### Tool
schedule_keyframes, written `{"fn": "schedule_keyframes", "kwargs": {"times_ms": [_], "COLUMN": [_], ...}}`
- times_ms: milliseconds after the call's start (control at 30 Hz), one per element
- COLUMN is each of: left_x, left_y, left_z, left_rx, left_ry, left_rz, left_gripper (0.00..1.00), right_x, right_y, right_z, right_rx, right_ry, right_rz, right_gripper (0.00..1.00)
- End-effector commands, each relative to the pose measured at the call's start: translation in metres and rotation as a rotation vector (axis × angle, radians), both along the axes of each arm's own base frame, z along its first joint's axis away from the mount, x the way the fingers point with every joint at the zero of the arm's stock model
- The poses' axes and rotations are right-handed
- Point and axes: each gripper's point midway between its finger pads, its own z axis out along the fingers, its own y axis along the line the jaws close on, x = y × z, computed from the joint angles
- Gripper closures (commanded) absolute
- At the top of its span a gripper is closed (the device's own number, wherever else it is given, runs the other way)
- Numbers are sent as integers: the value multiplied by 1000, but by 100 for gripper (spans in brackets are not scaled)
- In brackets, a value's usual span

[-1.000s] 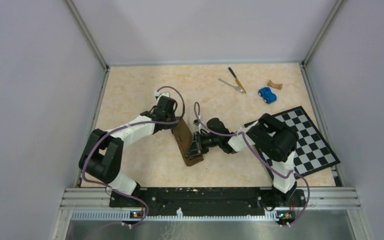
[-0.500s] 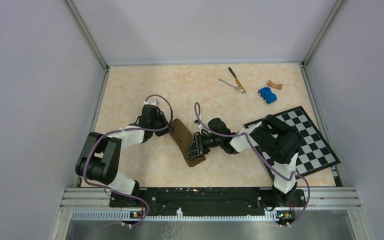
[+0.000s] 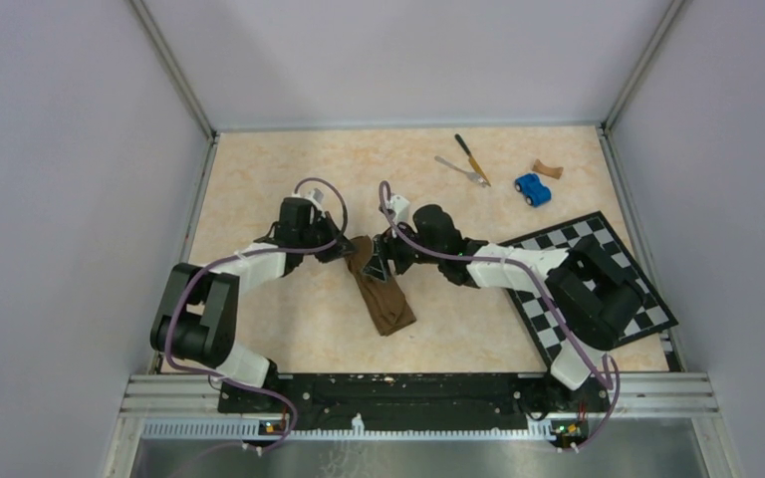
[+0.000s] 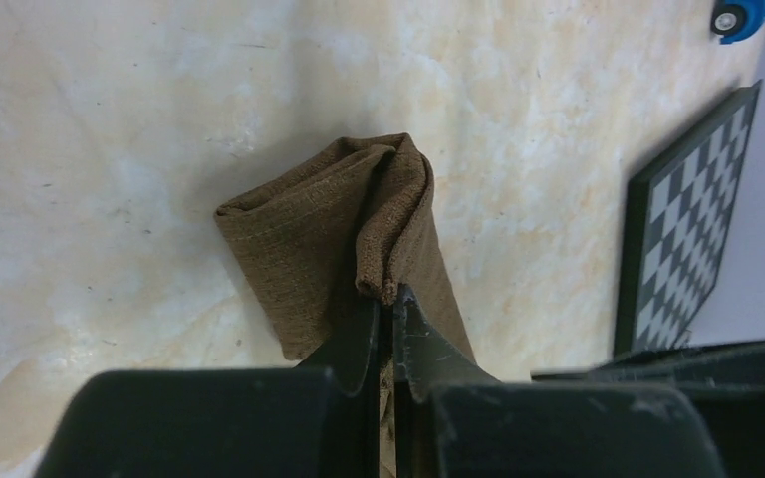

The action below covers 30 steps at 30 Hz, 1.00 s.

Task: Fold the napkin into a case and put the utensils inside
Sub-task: Grasp the top corner of the smaller rectangle folded napkin from the folded napkin.

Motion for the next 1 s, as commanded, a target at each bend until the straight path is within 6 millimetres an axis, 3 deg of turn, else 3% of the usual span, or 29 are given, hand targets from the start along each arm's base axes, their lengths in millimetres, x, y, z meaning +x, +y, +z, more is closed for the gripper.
{"fn": "schedule_keyframes", "kwargs": {"times_ms": [0,200,400,733,967], "left_x": [3,3,1,0,-1], "left_y": [-8,-11,-12,-11,-11], "left_z": [17,20,18,19,19], "left_rx": [-90,-108,-124,-125,-127], "left_ry": [29,59,78,75,79], "left_rz": [-11,-13,-11,-4,3], "left_gripper": [100,100,100,100,100], "right_x": [40,45,40,44,44], "right_y": [-2,21,38,44,46], "right_z": [11,14,-6,-18,-24], "right_rx": [-39,-50,-108,-213,-224], "right_ry": [-259,-353,-361,-415,-400], "right_rz": [-122,-119,-119,-207,-241], "right_gripper": [35,38,45,65,65]}}
